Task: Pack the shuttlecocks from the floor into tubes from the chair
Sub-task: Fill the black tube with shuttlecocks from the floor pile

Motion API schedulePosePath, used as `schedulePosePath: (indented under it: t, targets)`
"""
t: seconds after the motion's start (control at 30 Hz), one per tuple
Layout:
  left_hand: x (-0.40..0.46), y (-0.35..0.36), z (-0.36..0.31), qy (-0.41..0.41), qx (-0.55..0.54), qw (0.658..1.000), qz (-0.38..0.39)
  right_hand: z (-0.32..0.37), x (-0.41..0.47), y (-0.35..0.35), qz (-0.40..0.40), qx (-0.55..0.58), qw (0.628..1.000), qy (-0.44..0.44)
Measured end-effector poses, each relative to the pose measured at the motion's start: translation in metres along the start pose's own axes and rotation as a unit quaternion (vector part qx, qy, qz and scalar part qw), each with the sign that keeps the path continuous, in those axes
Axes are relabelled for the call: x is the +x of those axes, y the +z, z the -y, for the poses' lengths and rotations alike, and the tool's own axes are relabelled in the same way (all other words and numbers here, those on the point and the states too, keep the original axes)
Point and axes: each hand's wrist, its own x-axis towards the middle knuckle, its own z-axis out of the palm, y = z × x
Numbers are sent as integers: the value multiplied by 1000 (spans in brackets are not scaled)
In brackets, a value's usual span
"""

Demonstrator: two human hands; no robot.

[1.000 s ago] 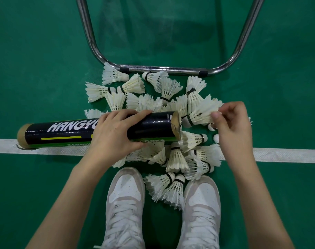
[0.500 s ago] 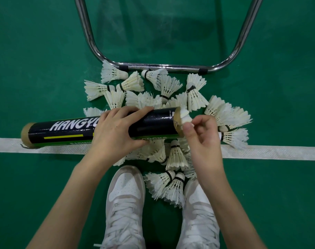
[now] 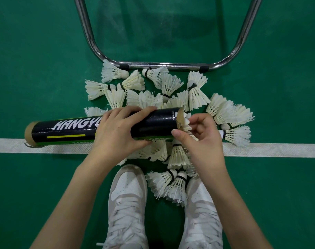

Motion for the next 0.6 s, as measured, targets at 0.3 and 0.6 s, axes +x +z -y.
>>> schedulePosePath:
  t: [0.3,0.6]
  targets:
    - [-1,-2,-1,-1,-7,1000,3,-1,0,-3,75,-1,997,7]
    - [-2,0,1,4,-3,1000,9,1,4,-7,122,7,992,37]
